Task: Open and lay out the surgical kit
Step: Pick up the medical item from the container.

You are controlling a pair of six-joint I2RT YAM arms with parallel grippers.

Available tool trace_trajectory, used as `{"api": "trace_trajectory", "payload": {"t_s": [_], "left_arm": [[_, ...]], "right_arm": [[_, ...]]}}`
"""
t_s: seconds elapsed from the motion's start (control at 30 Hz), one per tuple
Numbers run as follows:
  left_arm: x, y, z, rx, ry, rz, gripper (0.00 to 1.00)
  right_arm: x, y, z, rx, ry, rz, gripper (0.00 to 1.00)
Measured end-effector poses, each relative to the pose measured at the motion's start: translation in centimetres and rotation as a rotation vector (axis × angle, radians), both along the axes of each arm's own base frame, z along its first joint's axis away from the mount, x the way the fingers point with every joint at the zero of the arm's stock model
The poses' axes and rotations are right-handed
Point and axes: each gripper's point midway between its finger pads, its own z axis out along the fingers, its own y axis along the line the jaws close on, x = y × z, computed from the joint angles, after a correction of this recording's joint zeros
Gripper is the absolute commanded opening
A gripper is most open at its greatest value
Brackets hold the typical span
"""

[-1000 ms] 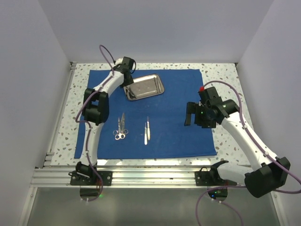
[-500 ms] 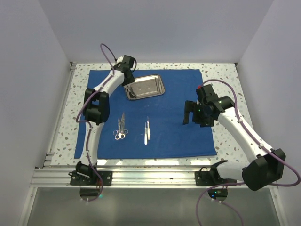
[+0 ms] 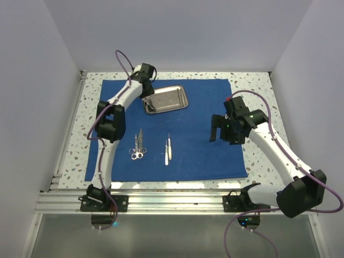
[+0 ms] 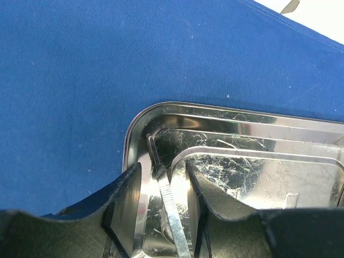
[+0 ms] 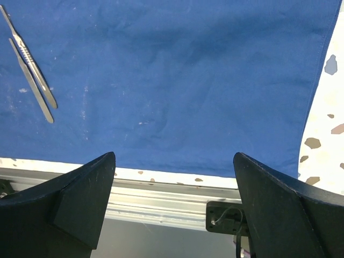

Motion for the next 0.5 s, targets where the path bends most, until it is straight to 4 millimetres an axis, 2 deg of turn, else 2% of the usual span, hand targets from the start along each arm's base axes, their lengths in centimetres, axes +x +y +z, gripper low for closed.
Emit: {"api": "trace_trajectory", "payload": {"t_s": [0.1,0.23,0.5], "left_arm": [[0.0,0.0,-0.3,0.004,0.006,0.001,0.42],[0.8,-0.1,-1.7,0.01,0.012,0.004,0.42],[1.8,-0.5,-2.1,0.017,-0.012,0.007,0.38]], "right_arm": [[0.0,-0.1,0.0,-0.006,-0.002,0.003,0.95],[0.0,-0.1,0.0,-0.009,-0.003,0.009,0.95],[0.0,-0.2,0.0,-0.015,-0.004,0.022,0.95]]}}
